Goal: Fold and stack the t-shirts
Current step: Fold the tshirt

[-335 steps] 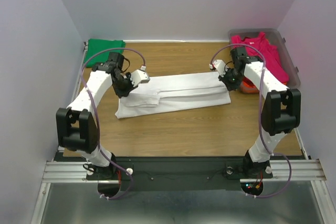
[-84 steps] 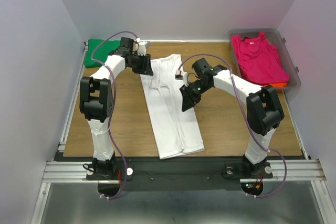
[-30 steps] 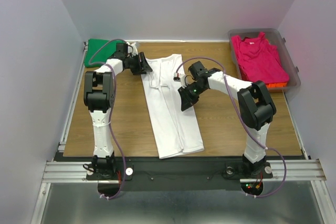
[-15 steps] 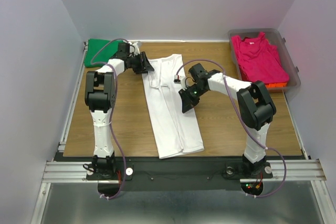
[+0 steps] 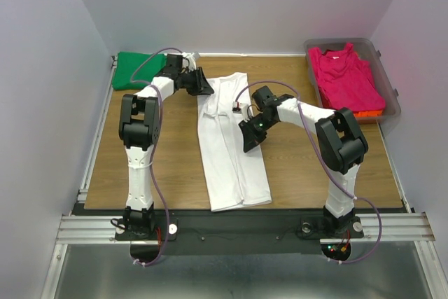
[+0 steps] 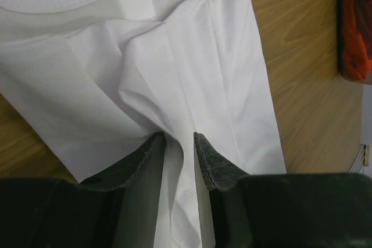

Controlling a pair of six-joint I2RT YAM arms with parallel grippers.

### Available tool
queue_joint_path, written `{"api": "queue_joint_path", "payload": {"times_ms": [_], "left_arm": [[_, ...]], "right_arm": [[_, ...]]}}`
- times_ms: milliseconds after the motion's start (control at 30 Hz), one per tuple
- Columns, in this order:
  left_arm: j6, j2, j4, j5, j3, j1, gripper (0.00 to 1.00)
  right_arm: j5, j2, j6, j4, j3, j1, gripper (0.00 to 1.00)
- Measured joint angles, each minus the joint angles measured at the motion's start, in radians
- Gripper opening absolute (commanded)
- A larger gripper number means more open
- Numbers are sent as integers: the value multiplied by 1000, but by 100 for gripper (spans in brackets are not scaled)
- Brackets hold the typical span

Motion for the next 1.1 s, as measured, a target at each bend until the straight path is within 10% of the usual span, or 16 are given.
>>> {"api": "queue_joint_path", "payload": {"times_ms": [633, 1100], "left_arm": [[0, 3, 18, -36, 3, -15, 47], [-4, -84, 79, -24, -137, 169, 36]], "right_arm": [[21, 0, -1, -2, 18, 0, 18], [124, 159, 149, 71, 504, 0, 22]]}}
